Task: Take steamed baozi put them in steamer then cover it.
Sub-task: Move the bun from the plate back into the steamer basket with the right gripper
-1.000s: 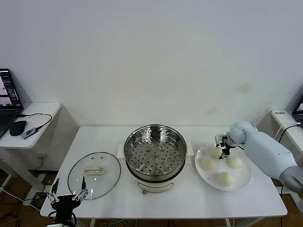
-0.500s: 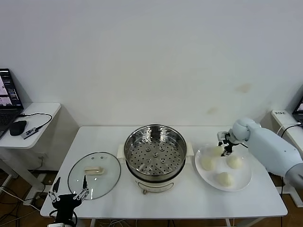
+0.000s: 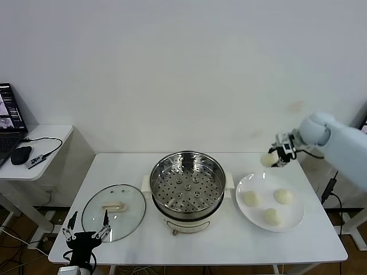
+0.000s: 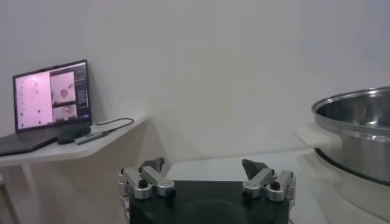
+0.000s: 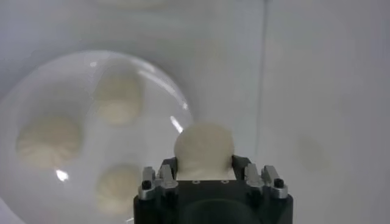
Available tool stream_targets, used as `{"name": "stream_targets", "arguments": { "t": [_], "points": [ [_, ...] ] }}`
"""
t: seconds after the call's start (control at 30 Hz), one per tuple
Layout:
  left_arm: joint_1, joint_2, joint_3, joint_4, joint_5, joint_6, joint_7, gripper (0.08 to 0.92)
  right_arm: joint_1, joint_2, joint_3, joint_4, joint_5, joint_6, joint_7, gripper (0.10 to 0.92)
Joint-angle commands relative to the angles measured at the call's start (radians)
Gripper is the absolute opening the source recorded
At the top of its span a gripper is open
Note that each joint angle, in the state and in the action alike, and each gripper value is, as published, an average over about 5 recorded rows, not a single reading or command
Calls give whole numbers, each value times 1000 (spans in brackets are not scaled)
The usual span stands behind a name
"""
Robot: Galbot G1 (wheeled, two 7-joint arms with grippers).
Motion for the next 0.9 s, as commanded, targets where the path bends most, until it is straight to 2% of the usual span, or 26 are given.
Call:
{"name": "stream_targets", "arguments": {
  "t": [0.03, 0.23, 0.4, 0.7, 0.9],
  "points": [
    [-7, 5, -1, 1, -18, 2, 1, 823, 285, -16, -214, 200, 192, -14, 7, 568],
    [-9, 8, -9, 0, -25, 2, 2, 823, 341, 110, -291, 245, 278, 8, 45, 568],
    [-5, 5, -18, -3, -25, 2, 2, 823, 333, 232, -327, 225, 287, 53, 73, 568],
    [-2, -8, -34, -4, -21, 3, 6, 823, 255, 437, -367, 102, 106, 221, 135, 568],
    [-3, -15, -44, -7, -20, 5, 7, 823, 205, 522, -374, 15, -51, 320, 169, 568]
  ]
}}
